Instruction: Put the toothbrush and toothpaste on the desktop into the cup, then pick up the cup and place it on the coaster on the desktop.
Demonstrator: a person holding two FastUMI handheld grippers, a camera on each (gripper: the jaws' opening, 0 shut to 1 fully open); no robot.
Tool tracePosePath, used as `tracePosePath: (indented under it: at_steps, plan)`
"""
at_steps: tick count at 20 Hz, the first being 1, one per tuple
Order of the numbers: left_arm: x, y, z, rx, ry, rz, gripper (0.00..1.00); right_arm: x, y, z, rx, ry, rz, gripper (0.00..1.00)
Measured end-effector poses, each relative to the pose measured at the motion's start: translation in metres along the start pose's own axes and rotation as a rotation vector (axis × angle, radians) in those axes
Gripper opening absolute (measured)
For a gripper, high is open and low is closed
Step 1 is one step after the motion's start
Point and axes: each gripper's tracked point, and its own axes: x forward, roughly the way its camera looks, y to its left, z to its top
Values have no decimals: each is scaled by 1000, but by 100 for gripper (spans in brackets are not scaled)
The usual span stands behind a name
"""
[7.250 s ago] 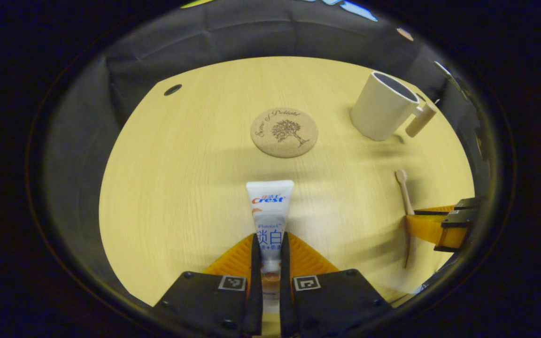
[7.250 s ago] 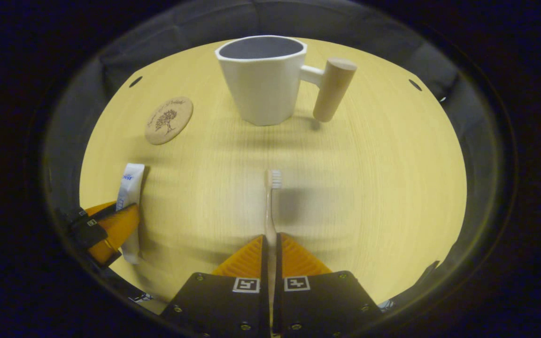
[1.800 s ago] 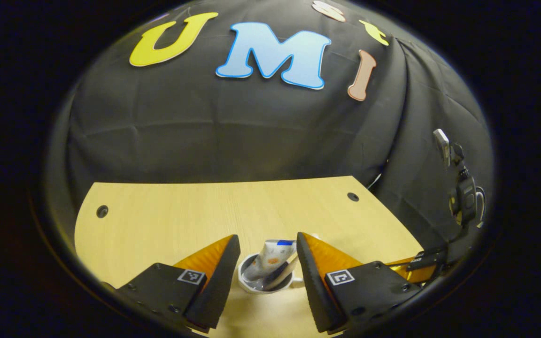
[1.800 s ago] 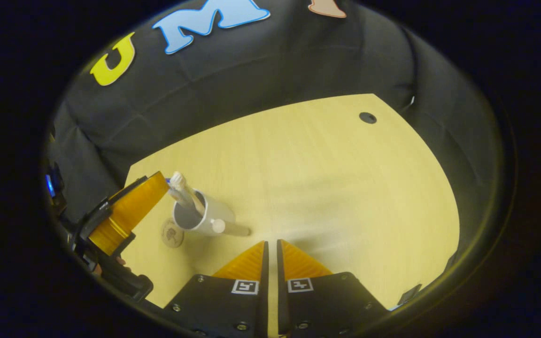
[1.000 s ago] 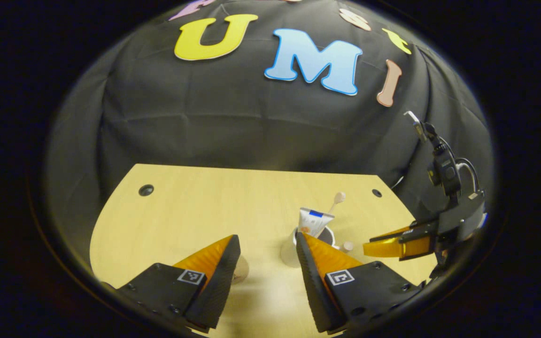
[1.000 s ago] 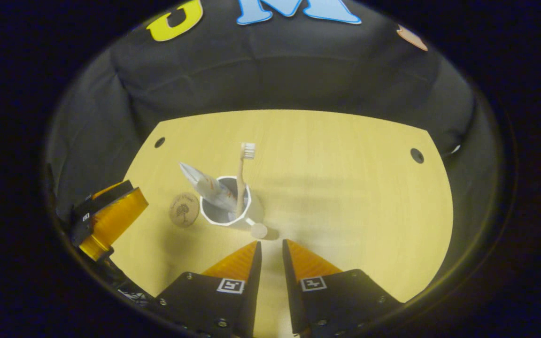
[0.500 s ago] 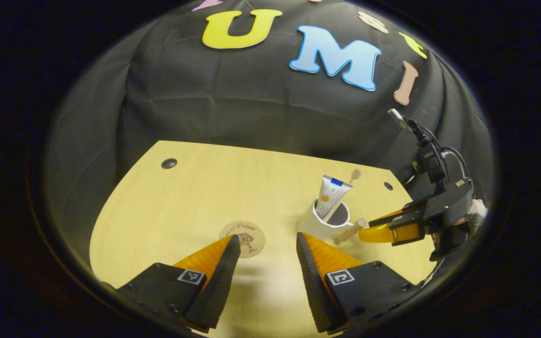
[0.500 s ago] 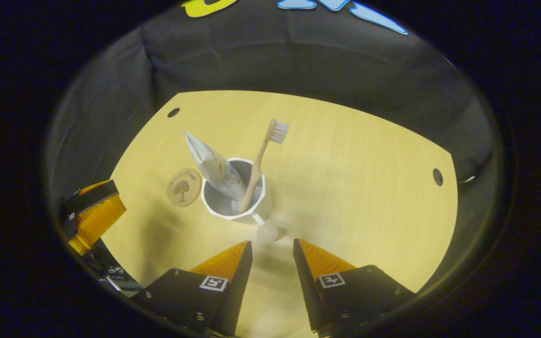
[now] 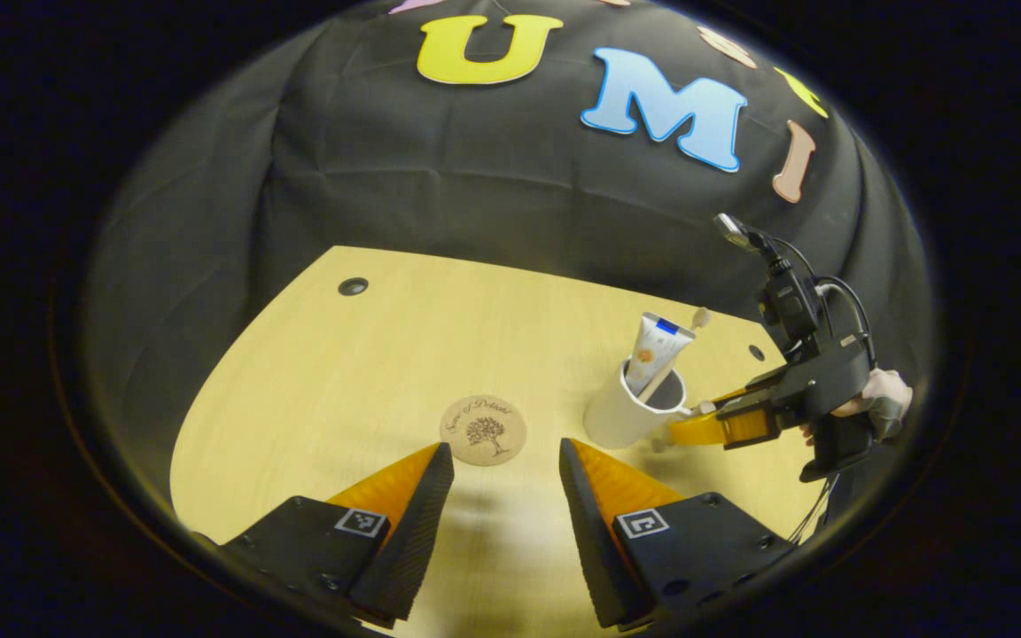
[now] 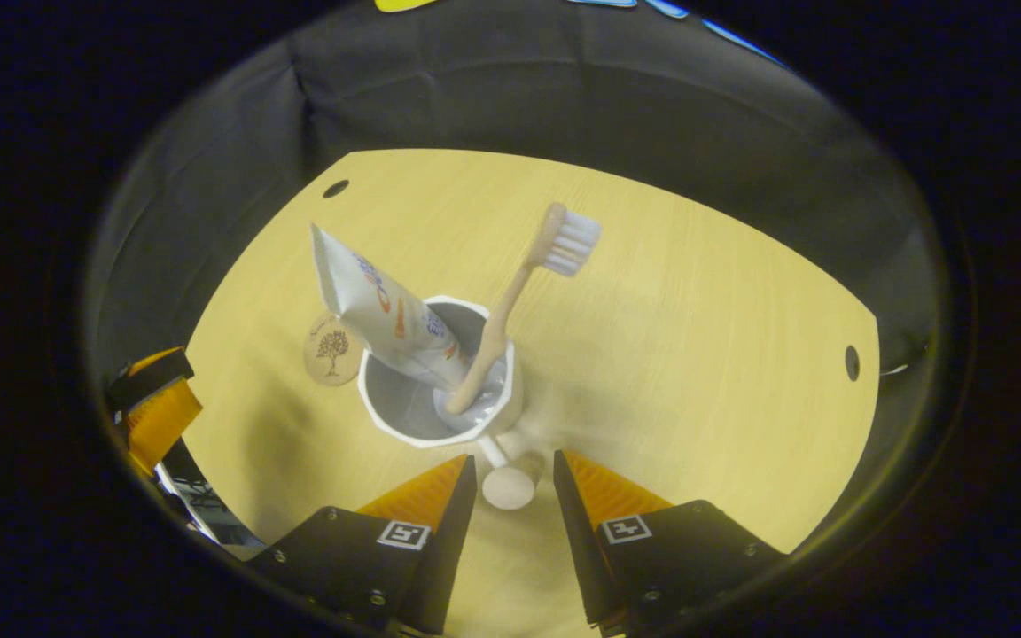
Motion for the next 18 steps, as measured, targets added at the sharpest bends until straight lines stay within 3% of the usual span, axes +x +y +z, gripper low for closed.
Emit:
tracePosePath:
  at_steps: [4, 6, 7, 10, 12, 14, 16, 18]
  plan:
    - [2, 2, -4, -6, 7, 20, 79, 9, -1, 2, -18, -2, 6, 55]
    - [3, 3, -6, -3, 11, 24, 79, 13, -1, 2, -20, -3, 18, 50]
    - [3, 3, -6, -2, 13, 25, 79, 15, -2, 1, -25, -5, 17, 54]
    - [4, 1, -7, 1, 17, 25, 79, 17, -1, 1, -28, -13, 26, 36]
    - [5, 2, -9, 4, 21, 23, 79, 17, -3, 3, -45, -26, 0, 33]
    - [6, 6, -15, 7, 24, 24, 79, 17, -1, 2, -59, -24, -16, 22]
    - [7, 5, -11, 3, 26, 24, 79, 18, -7, 6, -92, -50, -44, 22]
    - [5, 6, -11, -1, 25, 28, 79, 18, -5, 6, -99, -65, -62, 15]
